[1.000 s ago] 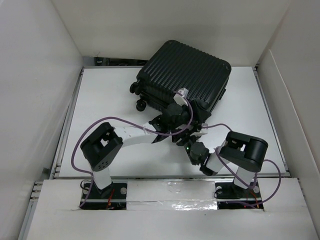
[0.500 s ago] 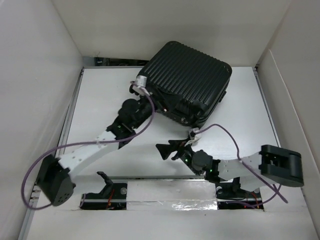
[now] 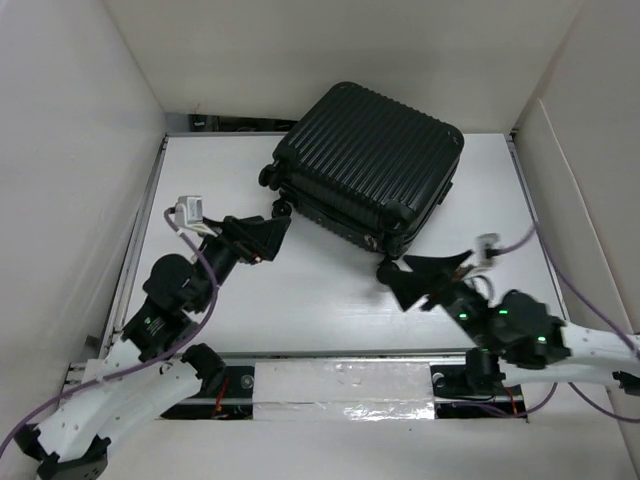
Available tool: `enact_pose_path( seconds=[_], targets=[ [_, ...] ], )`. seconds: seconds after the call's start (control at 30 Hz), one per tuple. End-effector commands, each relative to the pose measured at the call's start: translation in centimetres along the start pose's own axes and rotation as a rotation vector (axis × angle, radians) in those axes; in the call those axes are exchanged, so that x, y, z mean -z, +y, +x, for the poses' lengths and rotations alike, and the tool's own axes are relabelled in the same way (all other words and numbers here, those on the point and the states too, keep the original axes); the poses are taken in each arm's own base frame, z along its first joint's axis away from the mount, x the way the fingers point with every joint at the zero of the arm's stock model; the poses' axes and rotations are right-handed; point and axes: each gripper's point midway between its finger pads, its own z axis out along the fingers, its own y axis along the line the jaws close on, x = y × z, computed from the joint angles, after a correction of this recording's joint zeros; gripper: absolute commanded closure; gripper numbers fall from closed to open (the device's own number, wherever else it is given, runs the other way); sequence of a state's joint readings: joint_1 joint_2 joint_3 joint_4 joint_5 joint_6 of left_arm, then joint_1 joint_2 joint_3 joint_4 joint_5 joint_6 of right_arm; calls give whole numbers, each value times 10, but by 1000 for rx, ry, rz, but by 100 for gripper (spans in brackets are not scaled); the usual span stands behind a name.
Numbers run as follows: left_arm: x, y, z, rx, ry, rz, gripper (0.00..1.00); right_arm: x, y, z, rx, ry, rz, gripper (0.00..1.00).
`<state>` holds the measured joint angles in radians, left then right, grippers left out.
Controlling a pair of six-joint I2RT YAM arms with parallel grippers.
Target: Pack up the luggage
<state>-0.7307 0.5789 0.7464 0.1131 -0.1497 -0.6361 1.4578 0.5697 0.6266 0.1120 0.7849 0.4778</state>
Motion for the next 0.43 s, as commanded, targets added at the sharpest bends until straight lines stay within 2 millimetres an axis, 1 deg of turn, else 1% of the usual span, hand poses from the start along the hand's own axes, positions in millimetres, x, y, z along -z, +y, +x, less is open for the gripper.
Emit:
enact_pose_path(
  seconds=[0.0,0.03,0.07,0.1,0.13,0.17,0.2,0.3,0.4],
  targets=[
    [32,23,-1,-81,25,-89,1,36,-34,-53,30,-60,82,0],
    [38,26,-3,-87,22,-97,1,44,-41,-65,7,-84,87,0],
    [44,29,-3,-97,23,-107,1,53,-57,-71,0,-98,138,0],
    [55,33,-6,-101,12,-118,1,67,-68,-87,-56,-139,140,0],
    [60,37,-5,-106,10,-125,1,74,-76,-92,-74,-154,156,0],
    [64,38,-7,-110,4,-129,1,80,-89,-95,-80,-170,194,0],
    [70,43,-8,-117,-6,-142,1,88,-96,-103,-112,-196,199,0],
    [74,47,-8,-130,-14,-151,1,94,-106,-107,-116,-210,226,0],
    [70,50,-7,-127,-11,-166,1,91,-107,-105,-92,-203,258,0]
  ],
)
